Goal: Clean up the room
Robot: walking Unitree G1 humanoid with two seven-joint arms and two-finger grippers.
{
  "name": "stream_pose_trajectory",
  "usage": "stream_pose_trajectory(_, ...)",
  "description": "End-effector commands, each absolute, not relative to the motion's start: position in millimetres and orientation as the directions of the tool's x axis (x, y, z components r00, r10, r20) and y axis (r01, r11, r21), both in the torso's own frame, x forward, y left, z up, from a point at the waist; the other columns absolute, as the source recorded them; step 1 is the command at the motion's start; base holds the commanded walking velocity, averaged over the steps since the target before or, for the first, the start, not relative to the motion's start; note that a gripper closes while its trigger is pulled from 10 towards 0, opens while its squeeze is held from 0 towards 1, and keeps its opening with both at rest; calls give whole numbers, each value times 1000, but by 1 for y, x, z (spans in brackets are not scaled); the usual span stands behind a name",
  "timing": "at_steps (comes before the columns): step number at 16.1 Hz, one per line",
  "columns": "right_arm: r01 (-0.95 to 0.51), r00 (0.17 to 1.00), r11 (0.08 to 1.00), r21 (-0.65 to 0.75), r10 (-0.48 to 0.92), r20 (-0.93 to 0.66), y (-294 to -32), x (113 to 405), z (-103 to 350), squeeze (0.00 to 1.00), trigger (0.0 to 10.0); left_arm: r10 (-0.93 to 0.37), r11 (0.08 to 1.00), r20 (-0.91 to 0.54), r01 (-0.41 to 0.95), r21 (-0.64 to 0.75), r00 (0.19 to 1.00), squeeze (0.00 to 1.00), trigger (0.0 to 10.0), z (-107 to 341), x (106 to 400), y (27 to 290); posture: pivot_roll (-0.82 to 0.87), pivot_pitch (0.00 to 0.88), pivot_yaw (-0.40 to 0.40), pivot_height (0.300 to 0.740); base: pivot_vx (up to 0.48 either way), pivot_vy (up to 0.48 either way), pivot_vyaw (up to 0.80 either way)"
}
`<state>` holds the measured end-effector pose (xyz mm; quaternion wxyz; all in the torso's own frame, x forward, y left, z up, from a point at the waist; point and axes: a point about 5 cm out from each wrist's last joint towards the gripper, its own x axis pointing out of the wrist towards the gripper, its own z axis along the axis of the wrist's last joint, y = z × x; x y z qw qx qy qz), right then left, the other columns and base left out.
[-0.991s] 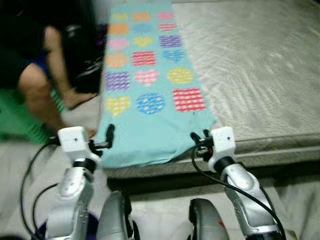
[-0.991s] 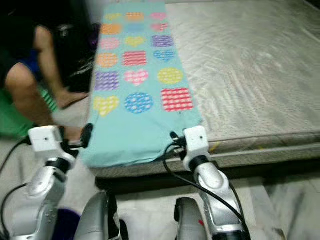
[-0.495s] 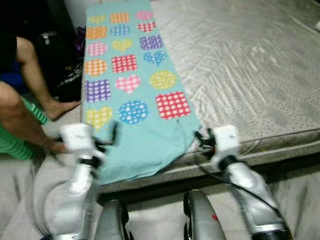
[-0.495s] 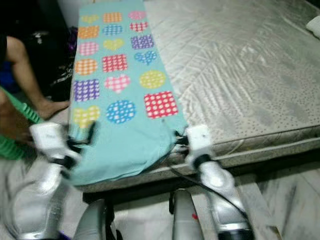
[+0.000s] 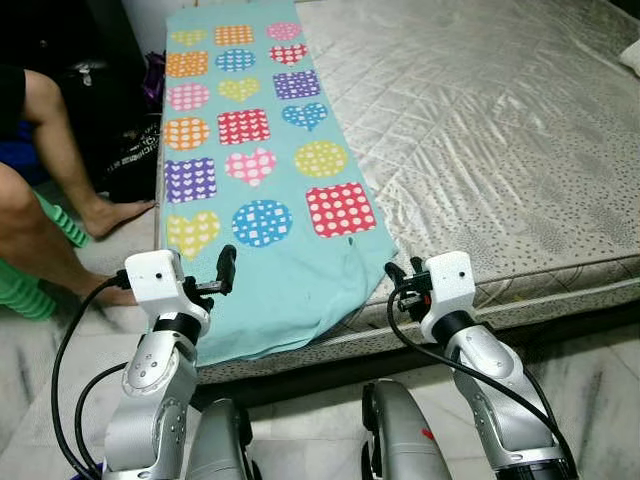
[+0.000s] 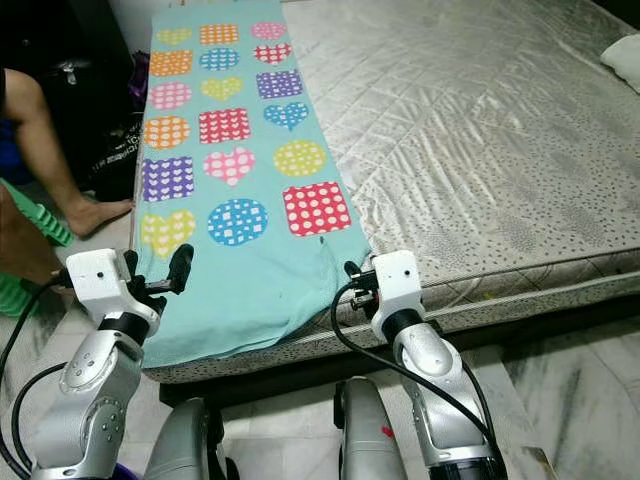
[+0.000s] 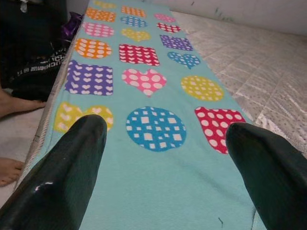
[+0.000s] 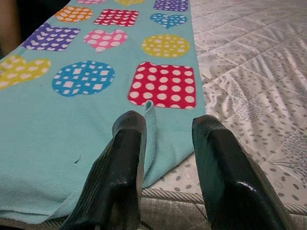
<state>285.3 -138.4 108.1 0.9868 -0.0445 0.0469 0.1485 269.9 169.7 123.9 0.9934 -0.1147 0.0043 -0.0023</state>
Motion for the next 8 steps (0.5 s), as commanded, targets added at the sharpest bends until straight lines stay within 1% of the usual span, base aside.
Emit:
stream_pose_trajectory(1,-309,947,949,-60,301,-109,-138,284,106,0,10000,8,976,-34,-15,-218,999,0,10000,120,268,172,-183,171,40,601,0,0,0)
stream_pose_trajectory(3,-309,947,950,-57,301,-111,-138,283,106,0,10000,8,975,-41,-17,-220,999,0,10000,119,267,171,-182,173,38,576,0,0,0)
stream_pose_trajectory(6,-308,947,950,-48,301,-114,-138,283,105,0,10000,9,975,-45,-19,-220,999,0,10000,119,267,171,-183,175,38,576,0,0,0)
stream_pose_trajectory(7,-321,943,944,-75,311,-115,-137,283,106,0,10000,6,975,-45,-16,-220,999,0,10000,119,268,171,-184,175,39,576,0,0,0)
stream_pose_trajectory(8,-327,942,941,-86,317,-113,-136,282,106,0,10000,4,976,-45,-14,-219,999,0,10000,119,268,171,-184,175,39,576,0,0,581)
